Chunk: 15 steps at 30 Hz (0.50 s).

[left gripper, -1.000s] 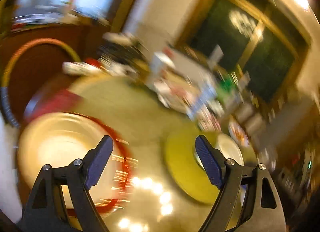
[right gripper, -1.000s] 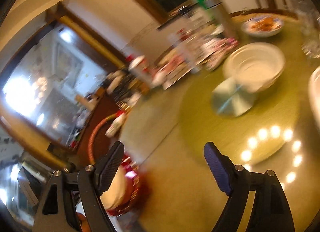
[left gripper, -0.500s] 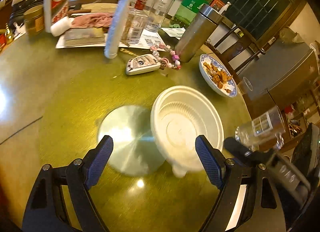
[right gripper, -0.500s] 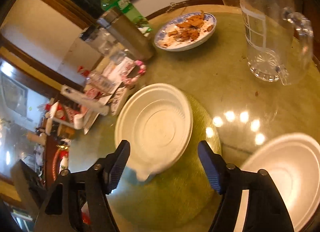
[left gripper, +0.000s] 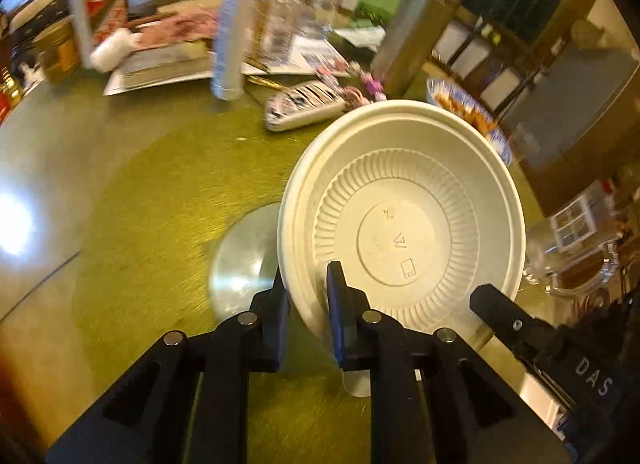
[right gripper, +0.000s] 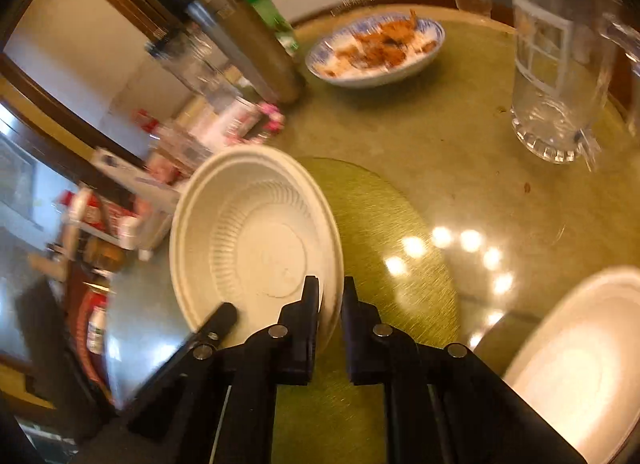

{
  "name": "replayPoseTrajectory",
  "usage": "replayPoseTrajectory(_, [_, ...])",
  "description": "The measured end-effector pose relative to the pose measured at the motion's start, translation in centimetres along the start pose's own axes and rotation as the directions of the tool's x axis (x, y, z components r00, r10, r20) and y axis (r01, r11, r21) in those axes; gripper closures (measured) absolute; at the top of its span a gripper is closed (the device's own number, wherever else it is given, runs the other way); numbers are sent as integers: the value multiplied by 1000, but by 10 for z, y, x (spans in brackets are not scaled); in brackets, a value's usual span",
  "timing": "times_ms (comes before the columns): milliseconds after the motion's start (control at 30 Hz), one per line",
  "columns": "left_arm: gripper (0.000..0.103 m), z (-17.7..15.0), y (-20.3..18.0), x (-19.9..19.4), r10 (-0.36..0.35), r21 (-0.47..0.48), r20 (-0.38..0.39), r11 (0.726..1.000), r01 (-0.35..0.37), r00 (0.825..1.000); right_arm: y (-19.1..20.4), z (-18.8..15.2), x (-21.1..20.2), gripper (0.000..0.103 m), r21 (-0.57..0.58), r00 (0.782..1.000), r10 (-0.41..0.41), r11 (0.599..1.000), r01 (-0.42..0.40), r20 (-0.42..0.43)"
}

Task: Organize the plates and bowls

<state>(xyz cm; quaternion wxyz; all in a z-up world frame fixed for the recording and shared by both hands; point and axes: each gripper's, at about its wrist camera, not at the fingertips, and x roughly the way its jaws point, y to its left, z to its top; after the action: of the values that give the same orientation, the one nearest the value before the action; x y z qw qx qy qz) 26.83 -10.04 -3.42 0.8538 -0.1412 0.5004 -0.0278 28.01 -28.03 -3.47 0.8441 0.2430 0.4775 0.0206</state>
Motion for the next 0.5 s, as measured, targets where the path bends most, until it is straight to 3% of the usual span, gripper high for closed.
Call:
replayPoseTrajectory(133, [89, -25, 19, -47, 12, 19, 114, 1000, -14, 993, 17, -46, -26, 92, -61, 995, 52, 997, -46, 86])
replayPoseTrajectory(267, [89, -63, 43, -82, 38, 25, 223, 999, -45, 974, 29, -89, -40, 92, -83, 984, 121, 990, -110, 134])
replayPoseTrajectory(500, [88, -98, 78, -94, 94, -14, 294, 996, -94, 951, 48, -137, -38, 92, -156, 973, 169, 977, -145, 156])
